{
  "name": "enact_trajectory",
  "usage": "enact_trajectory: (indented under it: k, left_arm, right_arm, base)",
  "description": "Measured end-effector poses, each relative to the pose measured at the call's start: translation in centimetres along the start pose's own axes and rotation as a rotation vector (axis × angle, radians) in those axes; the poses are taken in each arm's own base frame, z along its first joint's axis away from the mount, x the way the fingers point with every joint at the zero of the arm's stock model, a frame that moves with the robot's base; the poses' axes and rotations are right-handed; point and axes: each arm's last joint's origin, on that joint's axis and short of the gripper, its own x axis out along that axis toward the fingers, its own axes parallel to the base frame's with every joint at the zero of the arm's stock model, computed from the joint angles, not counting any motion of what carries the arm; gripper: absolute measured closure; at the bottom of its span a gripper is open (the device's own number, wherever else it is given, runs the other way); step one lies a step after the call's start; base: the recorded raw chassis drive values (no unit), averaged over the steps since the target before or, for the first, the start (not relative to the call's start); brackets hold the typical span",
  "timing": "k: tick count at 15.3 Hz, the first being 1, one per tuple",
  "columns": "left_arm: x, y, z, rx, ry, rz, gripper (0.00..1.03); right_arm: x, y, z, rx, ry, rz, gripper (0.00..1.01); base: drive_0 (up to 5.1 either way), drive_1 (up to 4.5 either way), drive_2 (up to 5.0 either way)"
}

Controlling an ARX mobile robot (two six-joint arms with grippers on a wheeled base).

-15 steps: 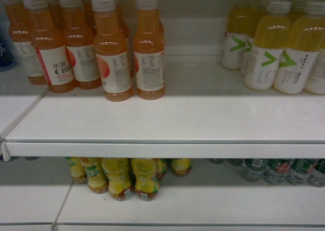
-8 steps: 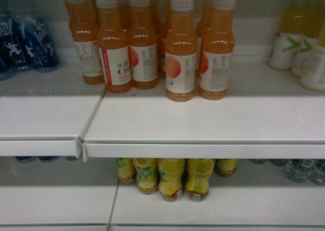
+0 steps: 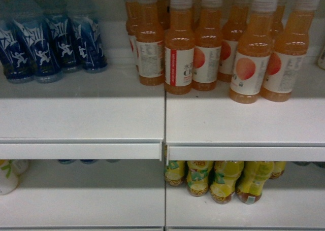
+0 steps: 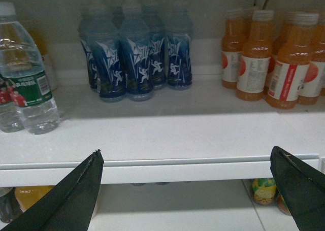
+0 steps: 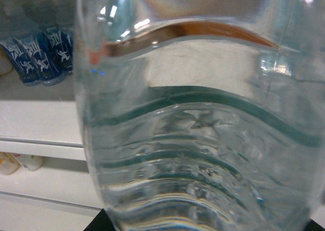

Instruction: Move water from second to third shelf

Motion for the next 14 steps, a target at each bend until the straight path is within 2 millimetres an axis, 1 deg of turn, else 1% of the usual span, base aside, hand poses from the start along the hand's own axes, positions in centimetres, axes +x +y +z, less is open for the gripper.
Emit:
enact_trajectory:
  k: [14]
  left_arm:
    - [0.0,0.0,0.0,0.0,0.0,0.0,0.05]
  right_arm:
    - [0.0,-0.01,0.01,0.0,-0.002,-0.004,0.61]
  base:
    - [-5.1,2.4,2.4]
